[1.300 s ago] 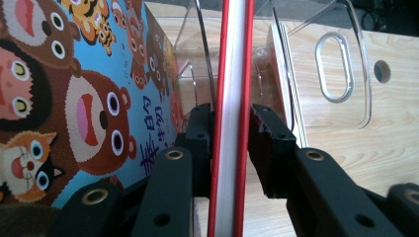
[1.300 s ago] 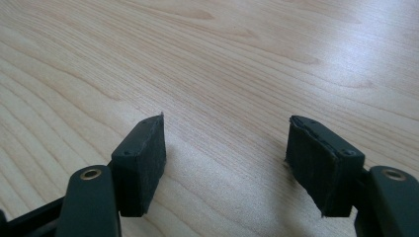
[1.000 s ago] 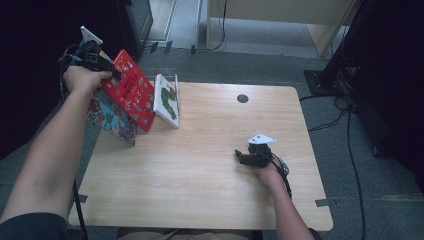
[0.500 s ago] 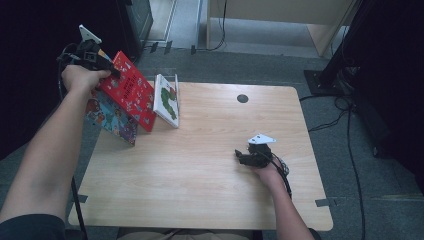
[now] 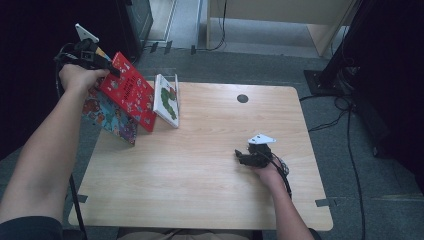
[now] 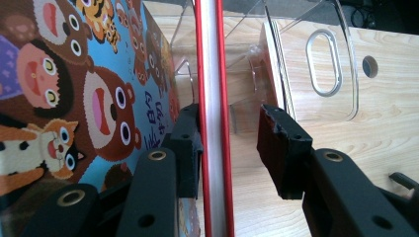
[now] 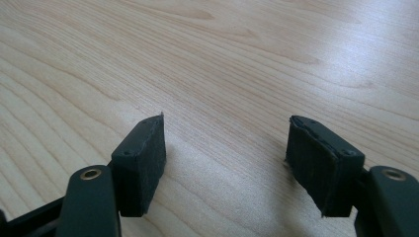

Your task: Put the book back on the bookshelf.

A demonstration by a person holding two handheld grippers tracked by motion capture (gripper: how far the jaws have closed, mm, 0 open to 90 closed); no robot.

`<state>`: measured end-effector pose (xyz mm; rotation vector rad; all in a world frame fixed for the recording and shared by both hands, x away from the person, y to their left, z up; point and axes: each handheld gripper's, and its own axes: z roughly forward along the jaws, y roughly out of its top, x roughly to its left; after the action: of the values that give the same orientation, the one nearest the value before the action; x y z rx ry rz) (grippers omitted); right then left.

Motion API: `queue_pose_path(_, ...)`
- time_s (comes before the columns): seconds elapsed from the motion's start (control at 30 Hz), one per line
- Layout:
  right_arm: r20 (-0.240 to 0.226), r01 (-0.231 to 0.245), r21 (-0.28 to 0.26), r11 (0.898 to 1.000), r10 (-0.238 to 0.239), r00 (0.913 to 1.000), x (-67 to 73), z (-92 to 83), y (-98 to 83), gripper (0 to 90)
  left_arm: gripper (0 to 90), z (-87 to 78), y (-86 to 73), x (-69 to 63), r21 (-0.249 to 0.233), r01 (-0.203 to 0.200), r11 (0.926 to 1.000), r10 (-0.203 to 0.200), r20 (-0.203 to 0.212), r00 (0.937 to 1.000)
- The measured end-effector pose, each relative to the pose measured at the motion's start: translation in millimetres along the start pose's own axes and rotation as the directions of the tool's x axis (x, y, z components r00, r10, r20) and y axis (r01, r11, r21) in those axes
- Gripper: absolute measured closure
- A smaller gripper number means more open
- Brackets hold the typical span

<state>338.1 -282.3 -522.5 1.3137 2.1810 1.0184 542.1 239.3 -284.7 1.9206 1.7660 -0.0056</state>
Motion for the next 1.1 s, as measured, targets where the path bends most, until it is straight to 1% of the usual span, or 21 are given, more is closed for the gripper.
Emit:
queue_pose_path(0.2,0.001,0.000,0.000,1.000,0.000,1.0000,0.0,0.0,0.0,31.6,61.9,-4.5,-0.4,3.7,-0.005,0.007,1.0000,-0.007,0.023,0.9997)
queue_pose_path(0.33,0.000,0.004,0.001,1.000,-0.004,1.0000,0.0,-0.2,-0.1,31.6,61.7,-5.7,-1.1,4.8,0.002,0.006,1.0000,-0.006,0.030,0.9995)
queue_pose_path(0.4,0.000,0.003,0.000,1.000,-0.003,1.0000,0.0,-0.1,-0.1,31.6,61.3,-7.0,-1.3,6.2,0.003,0.005,1.0000,-0.005,0.045,0.9990)
queue_pose_path(0.47,-0.001,0.003,0.002,1.000,-0.003,1.0000,0.1,-0.2,-0.1,31.6,60.8,-8.5,-1.6,7.4,0.001,0.008,1.0000,-0.008,0.049,0.9988)
queue_pose_path(0.57,0.000,0.004,0.001,1.000,-0.004,1.0000,0.0,-0.2,-0.1,31.6,60.1,-12.0,-2.2,9.4,-0.005,0.008,1.0000,-0.008,0.062,0.9981)
queue_pose_path(0.63,0.000,0.004,0.001,1.000,-0.004,1.0000,0.0,-0.2,-0.1,31.5,59.9,-14.4,-2.9,10.8,-0.001,0.008,1.0000,-0.007,0.075,0.9972)
queue_pose_path(0.73,-0.001,0.005,0.002,1.000,-0.005,1.0000,0.0,-0.1,-0.1,31.4,59.6,-18.8,-3.8,12.7,-0.009,0.016,0.9998,-0.016,0.083,0.9964)
queue_pose_path(1.1,-0.001,0.006,0.002,1.000,-0.006,1.0000,0.1,-0.2,-0.1,30.9,57.7,-33.1,-10.6,11.4,-0.025,-0.004,0.9997,0.007,0.108,0.9941)
